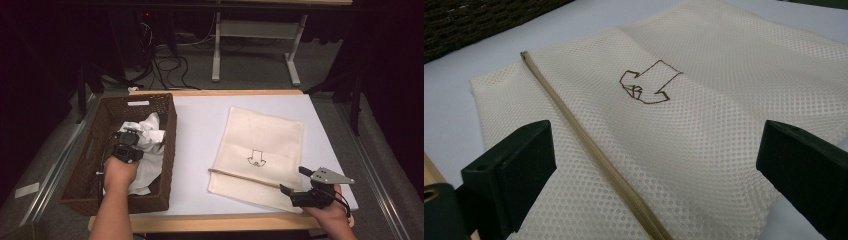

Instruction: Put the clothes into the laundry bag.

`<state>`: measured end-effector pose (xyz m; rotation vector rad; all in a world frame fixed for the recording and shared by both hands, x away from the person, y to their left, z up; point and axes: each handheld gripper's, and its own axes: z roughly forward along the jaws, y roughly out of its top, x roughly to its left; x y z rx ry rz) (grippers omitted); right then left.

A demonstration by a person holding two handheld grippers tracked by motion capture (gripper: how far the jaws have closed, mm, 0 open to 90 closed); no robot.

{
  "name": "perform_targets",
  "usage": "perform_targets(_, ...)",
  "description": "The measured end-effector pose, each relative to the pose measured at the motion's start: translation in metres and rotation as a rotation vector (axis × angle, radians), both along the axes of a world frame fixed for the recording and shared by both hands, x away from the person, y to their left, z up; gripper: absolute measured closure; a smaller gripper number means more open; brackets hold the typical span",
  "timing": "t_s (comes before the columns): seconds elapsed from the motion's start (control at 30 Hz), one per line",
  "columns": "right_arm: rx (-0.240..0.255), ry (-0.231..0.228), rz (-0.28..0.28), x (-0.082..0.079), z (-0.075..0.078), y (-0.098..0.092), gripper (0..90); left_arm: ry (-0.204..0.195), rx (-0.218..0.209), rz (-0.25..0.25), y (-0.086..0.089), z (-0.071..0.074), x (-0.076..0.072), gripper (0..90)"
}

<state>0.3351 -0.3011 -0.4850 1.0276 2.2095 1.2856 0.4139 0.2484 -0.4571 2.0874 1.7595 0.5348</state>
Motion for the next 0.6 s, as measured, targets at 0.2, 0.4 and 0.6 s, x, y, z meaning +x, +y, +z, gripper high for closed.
perform_targets(0.2, 0.002, 0.003, -0.003, 0.000, 0.000, 0.000, 3.2, -0.117, -0.007, 0.012, 0.002, 0.011, -0.007, 81.2)
perform_targets(0.4, 0.002, 0.001, -0.007, 0.000, 0.000, 0.000, 3.1, -0.253, -0.020, 0.037, 0.006, 0.022, -0.016, 81.2)
perform_targets(0.6, -0.002, -0.003, -0.005, 0.000, 0.000, 0.000, 3.1, -0.369, -0.027, 0.065, 0.009, 0.030, -0.026, 81.2)
